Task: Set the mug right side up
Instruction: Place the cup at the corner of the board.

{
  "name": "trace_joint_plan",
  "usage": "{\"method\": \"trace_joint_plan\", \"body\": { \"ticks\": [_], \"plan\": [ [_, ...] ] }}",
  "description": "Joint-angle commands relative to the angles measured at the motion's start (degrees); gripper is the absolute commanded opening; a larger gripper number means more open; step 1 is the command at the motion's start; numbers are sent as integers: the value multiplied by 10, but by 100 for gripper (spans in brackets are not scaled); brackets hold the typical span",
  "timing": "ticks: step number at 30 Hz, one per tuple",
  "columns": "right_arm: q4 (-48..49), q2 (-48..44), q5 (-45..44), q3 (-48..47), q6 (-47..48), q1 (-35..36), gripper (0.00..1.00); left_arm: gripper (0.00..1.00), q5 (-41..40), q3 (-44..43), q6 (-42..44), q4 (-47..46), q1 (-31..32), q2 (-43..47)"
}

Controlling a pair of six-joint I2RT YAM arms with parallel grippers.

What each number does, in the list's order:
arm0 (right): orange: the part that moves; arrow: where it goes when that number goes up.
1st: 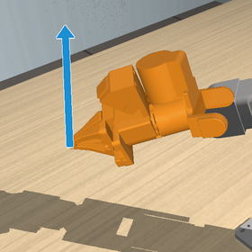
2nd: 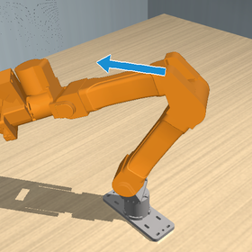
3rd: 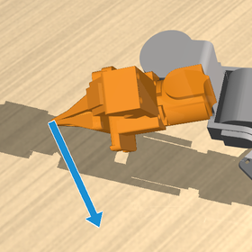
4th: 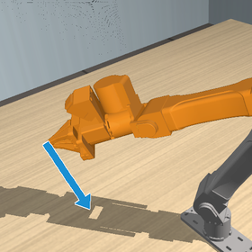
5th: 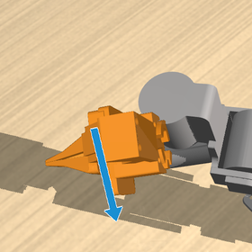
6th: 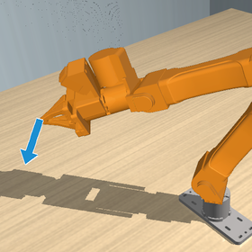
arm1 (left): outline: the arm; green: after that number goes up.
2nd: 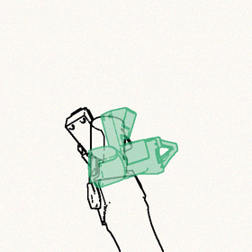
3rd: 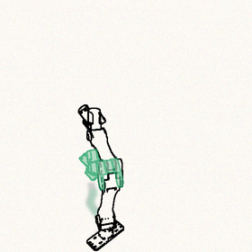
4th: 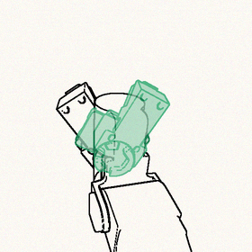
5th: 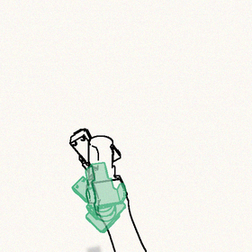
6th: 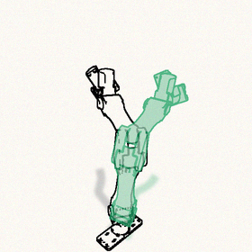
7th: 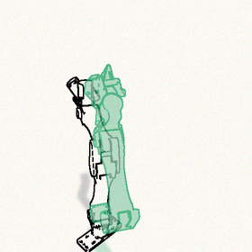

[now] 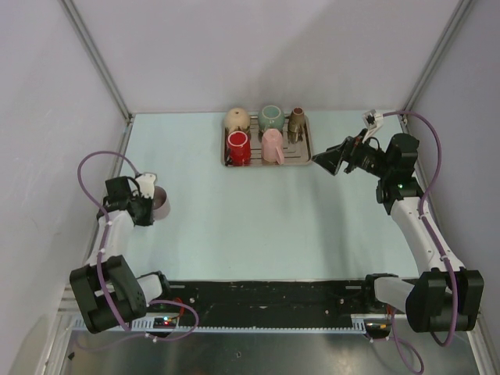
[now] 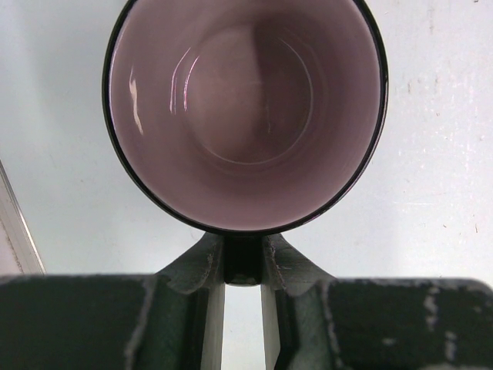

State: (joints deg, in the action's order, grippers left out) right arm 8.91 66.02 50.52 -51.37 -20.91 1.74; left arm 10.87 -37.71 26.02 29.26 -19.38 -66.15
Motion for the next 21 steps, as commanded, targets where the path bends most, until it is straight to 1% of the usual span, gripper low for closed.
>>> {"method": "trace_joint_plan", "body": {
  "ticks": [1, 8, 13, 21],
  "plan": [
    [29, -13, 11, 1, 0, -2, 99, 2, 2, -20, 14, -16, -4, -5],
    [30, -12, 10, 1, 1, -3, 100, 3, -4, -16, 14, -15, -4, -4],
    [31, -12, 9, 1, -1, -3, 99, 5, -7, -21, 12, -15, -4, -8],
    [30, -13, 8, 3, 0, -4, 99, 6, -14, -52, 3, -15, -4, -44]
  ]
}}
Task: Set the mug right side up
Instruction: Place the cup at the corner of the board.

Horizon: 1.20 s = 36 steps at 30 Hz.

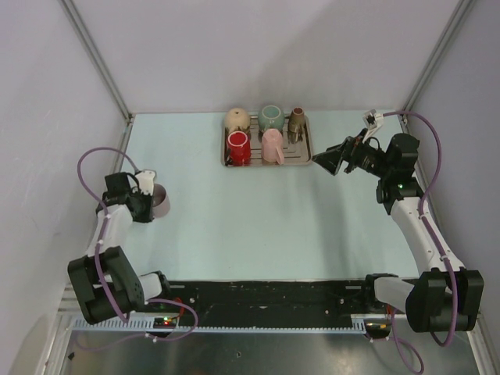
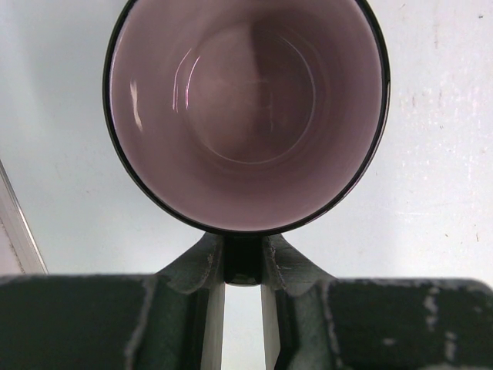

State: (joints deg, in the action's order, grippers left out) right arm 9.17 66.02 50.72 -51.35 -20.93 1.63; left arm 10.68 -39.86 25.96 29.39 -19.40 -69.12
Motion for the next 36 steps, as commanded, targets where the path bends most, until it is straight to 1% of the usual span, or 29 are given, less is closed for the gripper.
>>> {"method": "trace_joint_plan", "body": {
  "ticks": [1, 6, 11, 13, 17, 23, 28, 36],
  "plan": [
    [29, -13, 7, 3, 0, -3, 99, 6, -10, -35, 0, -16, -4, -19],
    [30, -11, 7, 3, -1, -3, 99, 7, -5, -57, -12, -17, -4, -57],
    [29, -12, 7, 3, 0, -4, 99, 7, -17, -76, -15, -23, -3, -89],
    [29, -12, 7, 4, 0, -4, 99, 9, -21, -79, -15, -24, -2, -94],
    [29, -11, 8, 4, 0, -5, 99, 17, -22, -74, -13, -28, -2, -91],
    [30, -12, 8, 4, -2, -5, 99, 28, -29, -66, -9, -29, -2, -81],
    [31, -13, 9, 5, -2, -5, 99, 32, -31, -58, -4, -29, -2, -67],
    [30, -13, 9, 5, -4, -6, 99, 44, -35, -43, 2, -28, -2, -39]
  ]
}}
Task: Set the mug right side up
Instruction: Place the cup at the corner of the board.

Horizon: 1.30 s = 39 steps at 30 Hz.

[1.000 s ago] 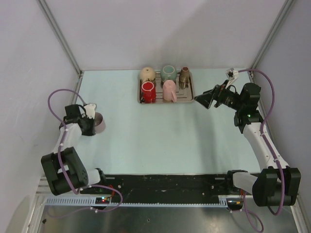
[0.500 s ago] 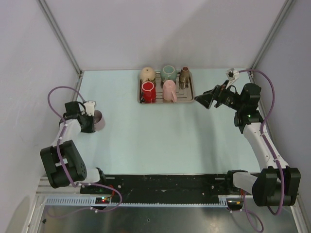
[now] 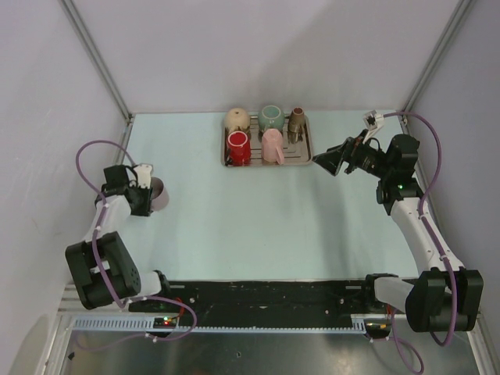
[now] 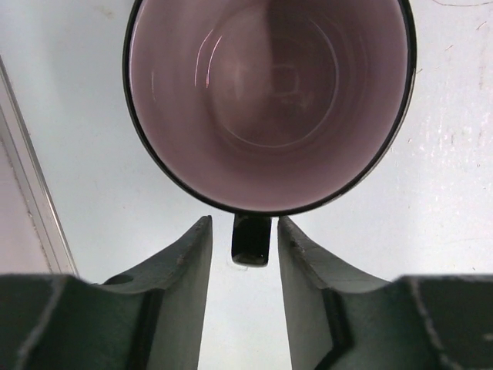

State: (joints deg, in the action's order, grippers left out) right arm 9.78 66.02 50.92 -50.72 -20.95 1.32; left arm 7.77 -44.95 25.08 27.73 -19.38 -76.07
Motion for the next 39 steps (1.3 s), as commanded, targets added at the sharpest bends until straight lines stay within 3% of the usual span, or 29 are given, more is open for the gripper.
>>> {"method": "trace_joint_plan", "body": {
  "ticks": [1, 28, 39],
  "plan": [
    [24, -12, 7, -2, -4, -4, 100, 47, -6, 9, 10, -11, -3, 34],
    [24, -6, -4, -2, 1, -2, 99, 95, 32, -3, 22, 82, 3, 241],
    [18, -9, -19, -2, 11, -1, 99, 100, 14, -30, -31, 94, 133, 284]
  ]
}}
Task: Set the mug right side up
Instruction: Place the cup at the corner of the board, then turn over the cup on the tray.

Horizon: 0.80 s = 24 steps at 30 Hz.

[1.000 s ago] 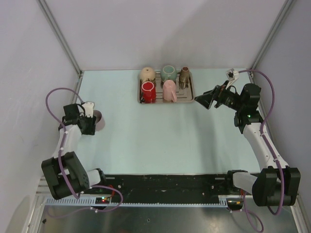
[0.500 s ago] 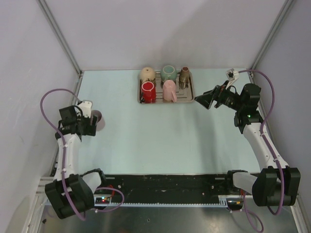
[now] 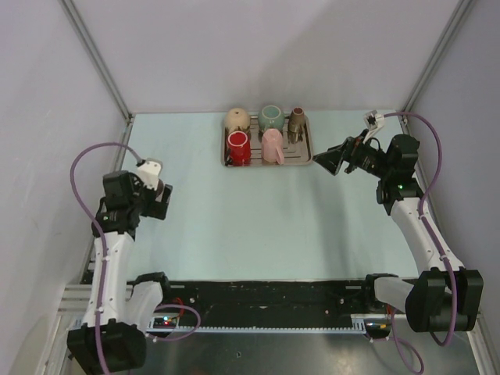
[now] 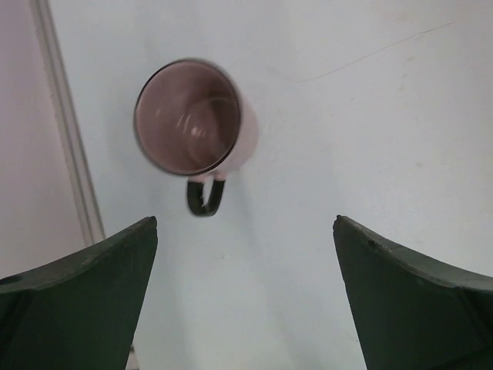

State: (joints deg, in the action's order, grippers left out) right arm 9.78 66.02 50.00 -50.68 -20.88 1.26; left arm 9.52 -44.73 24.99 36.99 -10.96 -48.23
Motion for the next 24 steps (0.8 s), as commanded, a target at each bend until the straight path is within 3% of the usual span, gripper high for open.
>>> {"method": "trace_joint_plan", "body": {
  "ticks": [1, 11, 24],
  "plan": [
    [18, -9, -10, -2, 12, 0, 100, 100, -8, -36, -37, 2, 68, 2],
    [11, -9, -19, -2, 24, 1, 100, 100, -17, -112, -82, -11, 201, -81],
    [3, 2, -20, -3, 46, 2, 99, 100, 13, -203, -75, -49, 254, -232]
  ]
}}
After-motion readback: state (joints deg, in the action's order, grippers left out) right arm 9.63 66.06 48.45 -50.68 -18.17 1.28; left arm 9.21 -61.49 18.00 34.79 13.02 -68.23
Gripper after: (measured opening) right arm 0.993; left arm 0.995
